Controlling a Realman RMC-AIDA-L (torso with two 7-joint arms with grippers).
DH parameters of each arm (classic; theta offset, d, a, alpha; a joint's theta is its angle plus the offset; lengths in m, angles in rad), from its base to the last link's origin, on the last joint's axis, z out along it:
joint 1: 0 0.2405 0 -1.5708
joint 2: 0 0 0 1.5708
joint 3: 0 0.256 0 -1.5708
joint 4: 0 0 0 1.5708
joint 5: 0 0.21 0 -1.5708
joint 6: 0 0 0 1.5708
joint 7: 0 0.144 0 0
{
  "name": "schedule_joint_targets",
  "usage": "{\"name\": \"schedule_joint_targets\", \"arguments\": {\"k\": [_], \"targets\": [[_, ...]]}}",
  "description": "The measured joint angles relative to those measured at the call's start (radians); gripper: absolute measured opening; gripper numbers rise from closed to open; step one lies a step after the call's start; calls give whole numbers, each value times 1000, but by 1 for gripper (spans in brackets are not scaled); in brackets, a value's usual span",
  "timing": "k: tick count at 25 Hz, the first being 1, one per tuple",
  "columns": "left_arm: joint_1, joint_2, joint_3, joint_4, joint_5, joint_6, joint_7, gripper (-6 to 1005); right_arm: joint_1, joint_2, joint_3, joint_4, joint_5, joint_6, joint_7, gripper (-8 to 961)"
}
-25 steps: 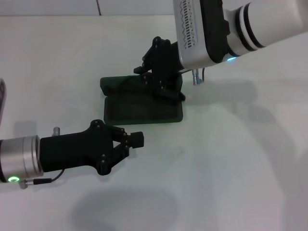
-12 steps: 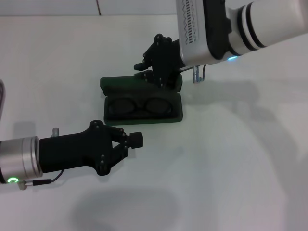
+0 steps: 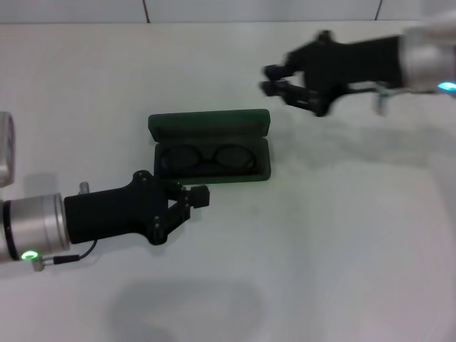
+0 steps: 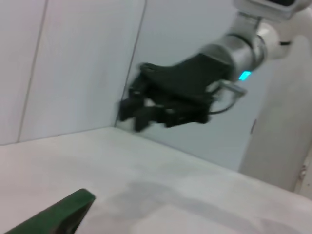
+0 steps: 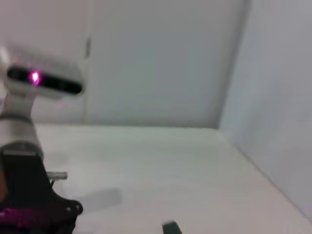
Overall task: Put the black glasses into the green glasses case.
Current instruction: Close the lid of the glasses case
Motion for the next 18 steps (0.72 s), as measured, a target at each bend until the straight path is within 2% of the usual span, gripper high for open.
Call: {"name": "schedule_joint_targets", "arguments": {"k": [2,6,8,11,14,16,18], "targets": [[-9,-5,3,-1,4,-25,-3,58,-58,0,71,4,4,-49,-11,223],[-30,-20,4,-1,18,-91,-19,59,-171,-1,141,33,28,-119,-50,252],[-37,-31,5,0,21,-130,-24,59,-205,-3,175,79,56,-156,-95,266],[-41,-49,1,1,22,-194,-20,60,-235,-3,242,185,95,-225,-190,375],[-44,-55,-2,4,13,-249,-21,60,-244,-5,287,278,105,-269,-254,487],[-43,-52,-4,9,3,-260,-26,61,-257,-6,296,309,105,-274,-276,566],[-39,-37,-5,36,-4,-261,-57,61,-277,-6,297,315,104,-274,-290,645]]}}
